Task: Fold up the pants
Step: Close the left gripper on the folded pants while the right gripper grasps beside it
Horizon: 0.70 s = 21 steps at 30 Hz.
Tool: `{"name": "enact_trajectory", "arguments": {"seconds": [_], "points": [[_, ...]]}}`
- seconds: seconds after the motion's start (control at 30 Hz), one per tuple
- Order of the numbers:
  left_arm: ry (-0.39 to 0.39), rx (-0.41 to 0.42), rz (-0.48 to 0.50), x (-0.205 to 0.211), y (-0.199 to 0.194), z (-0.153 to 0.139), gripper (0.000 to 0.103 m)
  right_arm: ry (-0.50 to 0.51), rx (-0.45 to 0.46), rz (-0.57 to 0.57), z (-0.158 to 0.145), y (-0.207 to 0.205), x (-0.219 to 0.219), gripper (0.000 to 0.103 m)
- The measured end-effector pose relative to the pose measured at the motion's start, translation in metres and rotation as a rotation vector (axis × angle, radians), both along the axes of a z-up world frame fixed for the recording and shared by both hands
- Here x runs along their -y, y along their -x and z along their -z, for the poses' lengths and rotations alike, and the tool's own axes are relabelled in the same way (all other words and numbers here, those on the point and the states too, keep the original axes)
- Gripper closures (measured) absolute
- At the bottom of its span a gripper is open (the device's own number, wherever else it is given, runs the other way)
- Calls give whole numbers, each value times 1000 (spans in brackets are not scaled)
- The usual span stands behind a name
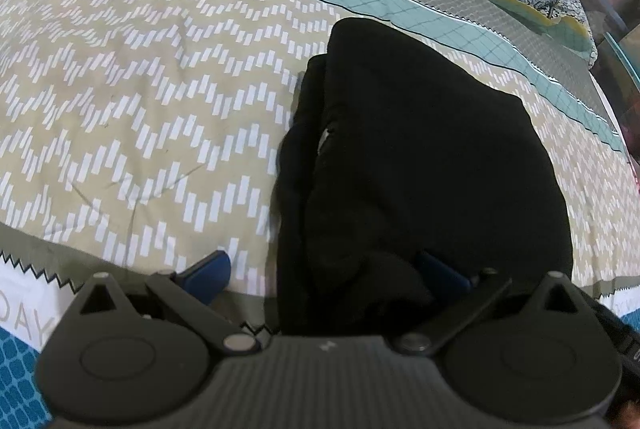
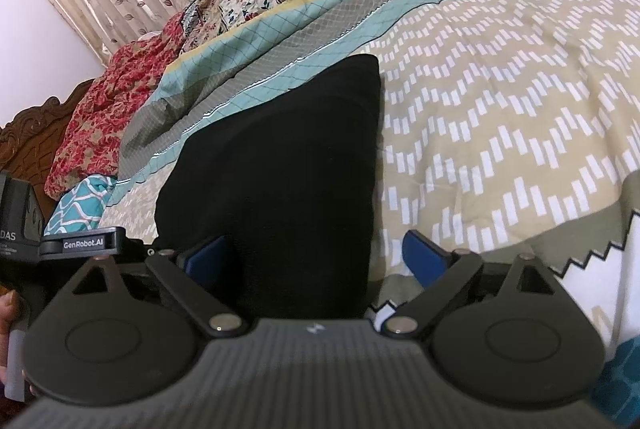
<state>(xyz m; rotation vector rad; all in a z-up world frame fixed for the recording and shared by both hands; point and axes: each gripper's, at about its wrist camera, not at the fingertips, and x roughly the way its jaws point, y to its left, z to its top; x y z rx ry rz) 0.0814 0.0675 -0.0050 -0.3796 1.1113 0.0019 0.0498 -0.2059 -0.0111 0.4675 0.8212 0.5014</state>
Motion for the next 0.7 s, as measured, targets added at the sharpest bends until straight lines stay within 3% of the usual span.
{"name": "enact_trajectory", "arguments": {"seconds": [0.4,0.53,0.6,0.67,0.7], "points": [[3,13,1,0,1,1,0,49,-2,-23,-2,-8,-13,0],[3,22,-2,0,3,-1,0,21,-35,-22,-4,-14,-15,0],[5,24,-4,1,4,-2,0,-8,-57,-70,-4,-15,-21,5],[7,35,3,5,5,-4,9,28,-48,-90,-6,-12,-30,8],[12,45,11,6,6,-6,20,53,-36,-94,-8,-11,-33,12]]}}
